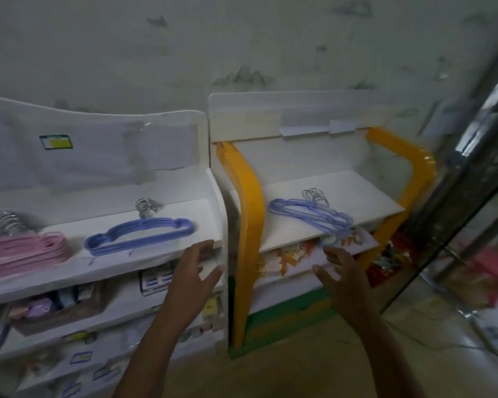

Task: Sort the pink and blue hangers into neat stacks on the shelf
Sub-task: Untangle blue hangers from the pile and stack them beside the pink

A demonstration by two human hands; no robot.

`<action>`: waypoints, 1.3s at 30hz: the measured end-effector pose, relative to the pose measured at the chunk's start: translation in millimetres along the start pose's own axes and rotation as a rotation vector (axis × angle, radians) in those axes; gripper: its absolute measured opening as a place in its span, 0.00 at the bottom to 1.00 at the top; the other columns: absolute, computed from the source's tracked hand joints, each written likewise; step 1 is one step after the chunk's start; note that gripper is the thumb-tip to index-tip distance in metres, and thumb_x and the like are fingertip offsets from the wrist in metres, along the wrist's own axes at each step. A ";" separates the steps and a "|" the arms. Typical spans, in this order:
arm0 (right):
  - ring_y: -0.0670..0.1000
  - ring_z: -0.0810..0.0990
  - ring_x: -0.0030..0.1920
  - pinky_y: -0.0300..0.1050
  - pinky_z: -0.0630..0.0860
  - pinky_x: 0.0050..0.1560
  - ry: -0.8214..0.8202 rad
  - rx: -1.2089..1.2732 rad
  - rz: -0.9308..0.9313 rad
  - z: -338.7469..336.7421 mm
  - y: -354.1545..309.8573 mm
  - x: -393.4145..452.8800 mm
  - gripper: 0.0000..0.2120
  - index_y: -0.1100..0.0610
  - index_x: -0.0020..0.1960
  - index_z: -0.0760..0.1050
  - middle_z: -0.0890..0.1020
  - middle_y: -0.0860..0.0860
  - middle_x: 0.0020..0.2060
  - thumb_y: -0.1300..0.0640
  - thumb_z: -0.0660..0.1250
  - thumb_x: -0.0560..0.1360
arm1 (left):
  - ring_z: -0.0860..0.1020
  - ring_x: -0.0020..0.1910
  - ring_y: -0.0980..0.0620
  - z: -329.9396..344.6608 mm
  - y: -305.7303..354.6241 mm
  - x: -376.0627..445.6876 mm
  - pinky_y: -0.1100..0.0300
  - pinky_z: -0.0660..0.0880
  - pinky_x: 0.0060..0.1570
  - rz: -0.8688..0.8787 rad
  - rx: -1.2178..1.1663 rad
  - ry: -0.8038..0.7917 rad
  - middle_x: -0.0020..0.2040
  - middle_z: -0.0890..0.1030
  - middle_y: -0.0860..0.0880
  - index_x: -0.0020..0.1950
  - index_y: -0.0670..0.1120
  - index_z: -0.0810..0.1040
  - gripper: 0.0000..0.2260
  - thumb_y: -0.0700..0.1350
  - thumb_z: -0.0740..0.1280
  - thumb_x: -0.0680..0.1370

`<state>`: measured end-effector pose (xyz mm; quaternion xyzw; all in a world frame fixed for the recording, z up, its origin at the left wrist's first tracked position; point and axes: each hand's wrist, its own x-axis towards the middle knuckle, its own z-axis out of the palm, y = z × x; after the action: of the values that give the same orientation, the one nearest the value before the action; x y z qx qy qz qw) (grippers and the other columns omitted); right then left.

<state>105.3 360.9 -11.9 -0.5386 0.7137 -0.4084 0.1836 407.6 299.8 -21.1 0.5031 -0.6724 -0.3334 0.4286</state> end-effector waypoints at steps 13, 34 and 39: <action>0.45 0.78 0.57 0.49 0.80 0.52 0.086 -0.050 0.119 -62.2 77.2 40.9 0.21 0.43 0.66 0.70 0.77 0.44 0.60 0.48 0.70 0.75 | 0.74 0.60 0.58 113.7 40.3 69.6 0.67 0.73 0.48 -0.007 -0.078 -0.145 0.64 0.74 0.53 0.69 0.50 0.71 0.21 0.42 0.70 0.77; 0.49 0.77 0.56 0.43 0.72 0.47 0.055 -0.086 0.220 -52.8 147.2 222.0 0.19 0.51 0.65 0.73 0.78 0.47 0.56 0.52 0.71 0.75 | 0.76 0.57 0.49 242.2 -12.8 249.7 0.56 0.75 0.57 -0.083 -0.007 -0.134 0.61 0.74 0.46 0.66 0.44 0.73 0.18 0.35 0.68 0.77; 0.48 0.75 0.56 0.40 0.68 0.48 0.033 -0.099 0.229 -44.5 156.5 240.3 0.19 0.54 0.64 0.74 0.76 0.47 0.53 0.56 0.71 0.75 | 0.75 0.56 0.46 257.4 -30.7 263.4 0.60 0.73 0.55 -0.061 0.054 -0.092 0.56 0.71 0.48 0.64 0.42 0.74 0.17 0.34 0.68 0.76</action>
<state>-107.5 170.8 -64.6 -0.4554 0.7927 -0.3577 0.1905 151.6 42.5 -90.2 0.5190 -0.6844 -0.3506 0.3732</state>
